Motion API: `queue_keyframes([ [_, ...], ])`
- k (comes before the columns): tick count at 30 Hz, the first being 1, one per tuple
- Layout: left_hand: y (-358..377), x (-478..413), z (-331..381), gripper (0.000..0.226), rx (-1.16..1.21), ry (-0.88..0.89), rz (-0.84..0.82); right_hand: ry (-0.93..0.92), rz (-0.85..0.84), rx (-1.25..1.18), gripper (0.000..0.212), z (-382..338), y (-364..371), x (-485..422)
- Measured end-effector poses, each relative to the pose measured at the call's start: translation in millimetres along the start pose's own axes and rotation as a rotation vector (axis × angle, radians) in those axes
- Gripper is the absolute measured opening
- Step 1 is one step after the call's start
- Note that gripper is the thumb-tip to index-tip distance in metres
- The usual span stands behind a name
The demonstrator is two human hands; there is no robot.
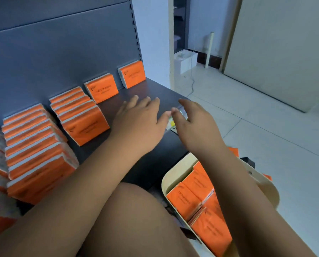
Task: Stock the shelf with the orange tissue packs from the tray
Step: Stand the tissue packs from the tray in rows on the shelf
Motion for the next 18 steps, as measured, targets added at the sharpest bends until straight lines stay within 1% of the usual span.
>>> queue_keyframes([
  [4, 13.6, 0.3, 39.0, 0.066, -0.019, 0.061, -0.044, 0.04, 0.033, 0.023, 0.043, 32.0, -26.3, 10.0],
  [8, 44.5, 4.2, 69.4, 0.06, -0.022, 0.102, -0.121, 0.105, 0.024, 0.075, 0.048, 69.0, -39.3, 25.1],
  [13, 90.7, 18.8, 98.2, 0.056, 0.013, 0.173, -0.209, 0.184, -0.02, 0.115, 0.05, 118.2, -45.1, 49.4],
  [16, 115.7, 30.4, 115.9, 0.052, 0.058, 0.233, -0.235, 0.236, -0.061, 0.156, 0.048, 149.0, -43.3, 63.3],
  [18, 137.5, 39.0, 123.7, 0.052, 0.076, 0.248, -0.297, 0.28, -0.092, 0.192, 0.047, 168.9, -39.2, 73.1],
])
Point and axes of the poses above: each hand's wrist, its own x-axis away from the middle knuckle, its own y-axis out of the palm, z = x × y, the point moved 8 cm from there along -x, towards the middle knuckle, and after that the axes turned 7 degrees about z, right-handed, at the moved point
